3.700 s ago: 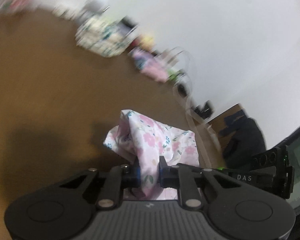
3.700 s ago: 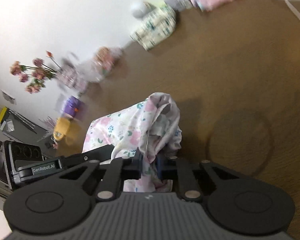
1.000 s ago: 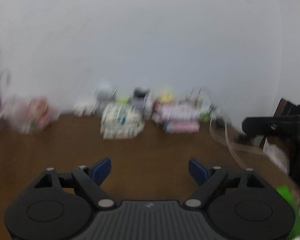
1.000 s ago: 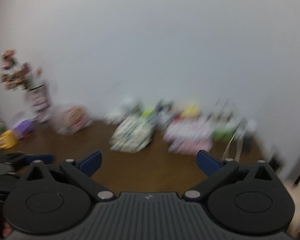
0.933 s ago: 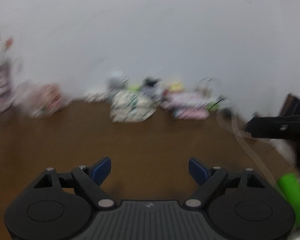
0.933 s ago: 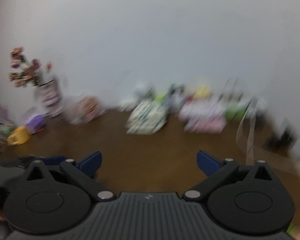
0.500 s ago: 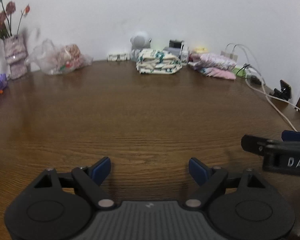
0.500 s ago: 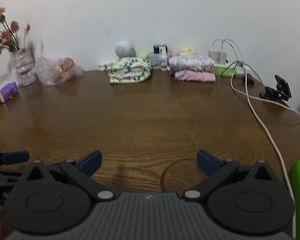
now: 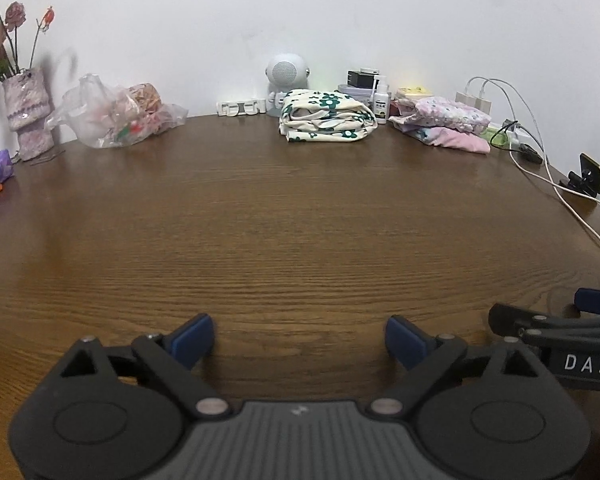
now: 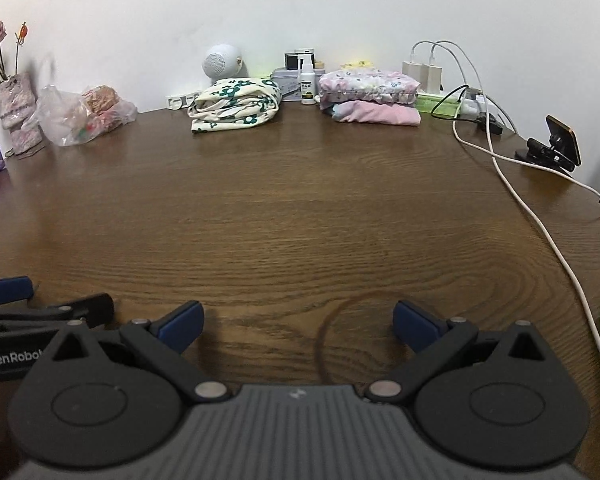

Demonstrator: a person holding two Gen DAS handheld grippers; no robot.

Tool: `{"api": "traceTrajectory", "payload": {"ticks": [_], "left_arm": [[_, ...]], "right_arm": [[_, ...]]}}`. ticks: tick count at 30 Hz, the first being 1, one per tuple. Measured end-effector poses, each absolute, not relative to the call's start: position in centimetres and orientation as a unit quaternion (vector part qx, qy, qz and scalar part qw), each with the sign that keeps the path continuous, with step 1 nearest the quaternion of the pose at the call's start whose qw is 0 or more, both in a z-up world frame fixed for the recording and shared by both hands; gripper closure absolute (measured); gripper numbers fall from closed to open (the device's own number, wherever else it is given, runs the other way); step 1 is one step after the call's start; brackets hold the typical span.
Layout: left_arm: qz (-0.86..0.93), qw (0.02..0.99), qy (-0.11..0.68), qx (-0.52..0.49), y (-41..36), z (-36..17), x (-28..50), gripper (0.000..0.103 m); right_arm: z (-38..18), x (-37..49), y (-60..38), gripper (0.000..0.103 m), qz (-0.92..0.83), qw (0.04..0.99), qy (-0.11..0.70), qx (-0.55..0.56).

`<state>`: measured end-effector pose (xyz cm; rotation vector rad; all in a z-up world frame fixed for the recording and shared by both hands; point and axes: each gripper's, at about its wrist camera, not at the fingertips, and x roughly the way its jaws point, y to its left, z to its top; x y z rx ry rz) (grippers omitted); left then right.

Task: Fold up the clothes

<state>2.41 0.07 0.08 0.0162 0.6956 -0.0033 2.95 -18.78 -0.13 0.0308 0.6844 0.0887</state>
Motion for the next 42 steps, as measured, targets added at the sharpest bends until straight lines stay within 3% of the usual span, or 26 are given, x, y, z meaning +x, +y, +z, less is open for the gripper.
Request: {"api": "traceTrajectory", "payload": {"ticks": [3, 6, 42], "left_arm": [[0.003, 0.940, 0.340, 0.007, 0.1, 0.1, 2.3, 0.008], [0.011, 0.939, 0.344, 0.001, 0.3, 0.0, 2.2, 0.000], [0.002, 0.938, 0.346, 0.004, 0.3, 0.1, 1.5, 0.000]], "right_arm": [[-0.2, 2.9, -18.5, 0.000, 0.037, 0.940, 0.340, 0.002], [-0.3, 2.8, -18.5, 0.000, 0.042, 0.939, 0.341, -0.007], [-0.3, 1.8, -18.7, 0.000, 0.046, 0.939, 0.341, -0.010]]}}
